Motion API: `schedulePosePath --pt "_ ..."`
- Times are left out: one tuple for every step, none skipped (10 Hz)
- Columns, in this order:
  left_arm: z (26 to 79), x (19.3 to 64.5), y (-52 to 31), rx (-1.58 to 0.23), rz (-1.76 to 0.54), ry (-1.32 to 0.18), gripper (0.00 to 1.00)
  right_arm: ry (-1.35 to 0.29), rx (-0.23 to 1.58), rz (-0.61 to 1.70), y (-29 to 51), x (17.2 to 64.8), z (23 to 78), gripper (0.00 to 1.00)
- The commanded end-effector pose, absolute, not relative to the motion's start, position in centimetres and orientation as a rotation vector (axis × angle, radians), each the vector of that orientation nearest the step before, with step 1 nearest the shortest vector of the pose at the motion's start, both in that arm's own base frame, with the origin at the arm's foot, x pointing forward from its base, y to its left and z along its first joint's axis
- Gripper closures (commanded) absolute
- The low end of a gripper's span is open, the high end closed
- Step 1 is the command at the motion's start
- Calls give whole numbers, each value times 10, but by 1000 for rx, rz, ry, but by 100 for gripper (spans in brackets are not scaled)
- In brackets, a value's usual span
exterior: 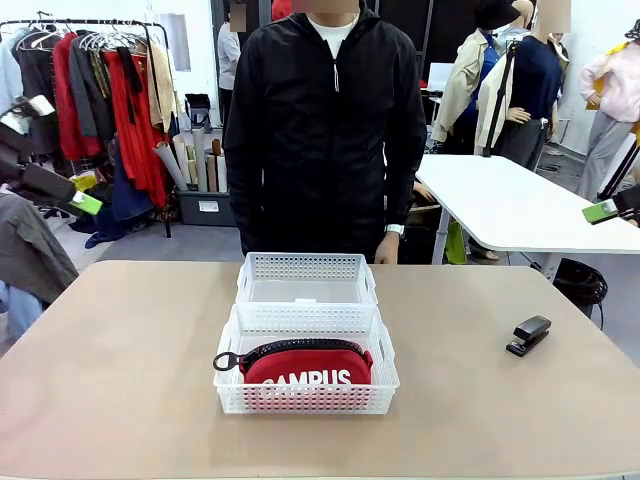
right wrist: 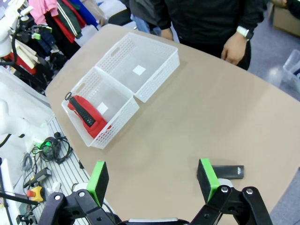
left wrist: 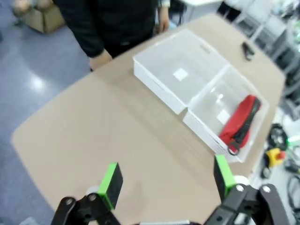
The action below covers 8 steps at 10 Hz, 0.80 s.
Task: Distribute items into two baskets.
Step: Pick up the Stapler that the person points to.
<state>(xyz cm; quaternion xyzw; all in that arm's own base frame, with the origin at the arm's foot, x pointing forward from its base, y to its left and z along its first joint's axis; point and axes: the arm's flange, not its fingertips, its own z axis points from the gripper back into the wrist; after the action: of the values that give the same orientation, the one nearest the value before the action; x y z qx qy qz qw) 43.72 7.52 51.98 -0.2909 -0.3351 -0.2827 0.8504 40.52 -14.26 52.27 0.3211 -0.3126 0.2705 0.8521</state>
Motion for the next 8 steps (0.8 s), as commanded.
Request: schedulePosePath --pt "510 426 89 -675 -590 -782 0 -668 679 574 -142 406 525 0" --pt "508 425 91 -683 -589 -788 0 -668 679 574 -142 406 525 0" --pt "508 423 94 -696 -581 -809 0 -668 679 574 -142 406 525 0" --pt "509 425 94 -710 -585 -813 0 -668 679 574 -142 406 525 0" --pt "510 426 91 -719 -588 -803 0 -668 679 574 -142 406 525 0" --pt "512 427 97 -685 -563 -780 0 -668 679 574 -142 406 525 0" --pt "512 427 97 -685 -563 -780 0 -668 679 574 -142 406 525 0" --pt "512 427 97 -685 -563 -780 0 -668 679 574 -142 406 525 0"
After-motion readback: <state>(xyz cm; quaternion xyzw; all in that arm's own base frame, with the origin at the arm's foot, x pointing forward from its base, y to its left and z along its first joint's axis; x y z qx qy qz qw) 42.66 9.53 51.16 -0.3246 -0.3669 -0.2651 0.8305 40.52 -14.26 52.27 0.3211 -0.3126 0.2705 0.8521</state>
